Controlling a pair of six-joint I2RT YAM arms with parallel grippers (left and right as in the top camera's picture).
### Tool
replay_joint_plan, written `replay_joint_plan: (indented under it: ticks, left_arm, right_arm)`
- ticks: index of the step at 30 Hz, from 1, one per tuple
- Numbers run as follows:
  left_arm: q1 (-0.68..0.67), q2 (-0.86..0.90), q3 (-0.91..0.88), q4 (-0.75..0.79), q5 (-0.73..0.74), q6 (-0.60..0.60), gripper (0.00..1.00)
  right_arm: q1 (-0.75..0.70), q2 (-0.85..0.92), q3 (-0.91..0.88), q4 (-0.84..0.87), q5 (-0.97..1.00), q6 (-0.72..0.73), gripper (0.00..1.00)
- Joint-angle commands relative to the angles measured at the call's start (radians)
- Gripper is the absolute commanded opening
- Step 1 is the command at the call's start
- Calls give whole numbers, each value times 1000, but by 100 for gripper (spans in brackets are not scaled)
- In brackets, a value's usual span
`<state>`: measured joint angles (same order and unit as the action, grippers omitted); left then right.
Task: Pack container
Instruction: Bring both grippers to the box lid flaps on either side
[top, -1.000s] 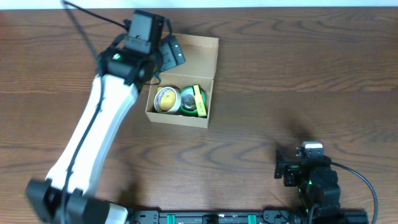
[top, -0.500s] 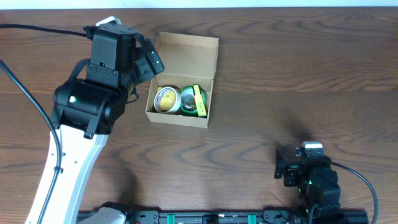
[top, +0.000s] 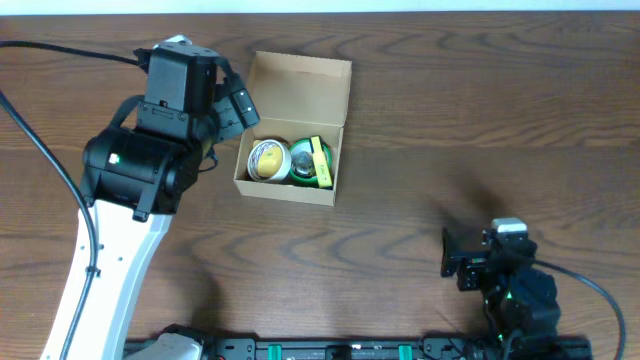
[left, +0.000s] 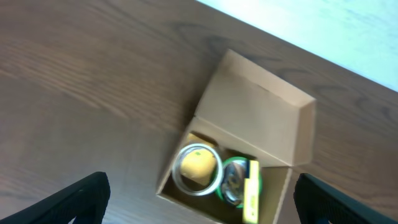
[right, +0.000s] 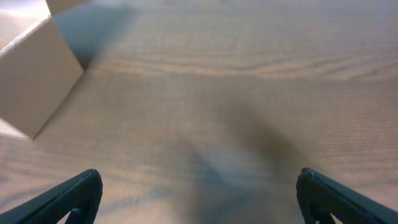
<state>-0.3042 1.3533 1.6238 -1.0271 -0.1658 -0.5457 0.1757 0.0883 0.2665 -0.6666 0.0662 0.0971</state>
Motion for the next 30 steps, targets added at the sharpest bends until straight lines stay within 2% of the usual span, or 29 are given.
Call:
replay_joint_plan:
  ticks: [1,3,6,8,9,12,15,17,18,19,20,22,24,25,30]
  left_arm:
    - [53,20,16,-8,19,-13,96]
    - [93,42,16,2,79,-19,96]
    - [172,109,16,47,187,-19,96]
    - [205,145,16,67,198,-19,100]
    - [219,161,16,72,200,-18,94]
    - [261,222,16,97,201,-18,84]
    - [289,296,16,146,200,-19,65]
    - [299,335,16,173,200,-19,50]
    - [302,352,16,185,200,-19,43]
    - [305,375,16,201,200,-20,38]
    - [306,395,16,217,199,-19,27]
    - [306,433,16,254,188,-19,7]
    - [307,478,16,298,180,-43,5]
    - [311,514,16,328,174,-82,6]
    - [346,600,16,360,207,-168,5]
  right_arm:
    - [-12,167,123,-14,-25,-3,99]
    - [-12,336,208,-14,-26,4,99]
    - [-12,766,454,-18,-63,10,99]
    - [-11,958,587,-31,-136,10,99]
    - [-11,1043,650,-38,-189,10,99]
    - [-11,1245,764,18,-289,-35,99]
    - [-11,1370,768,178,-333,-33,99]
    - [-11,1413,768,230,-338,-23,89]
    - [-11,1432,768,252,-339,-11,88]
    - [-11,1456,768,282,-341,7,93]
    - [-11,1476,768,308,-341,29,89]
    - [-11,1507,768,359,-345,84,52]
    - [-11,1538,768,420,-344,156,7]
    - [-11,1566,768,473,-344,235,1]
    - [-11,1665,768,543,-373,385,1]
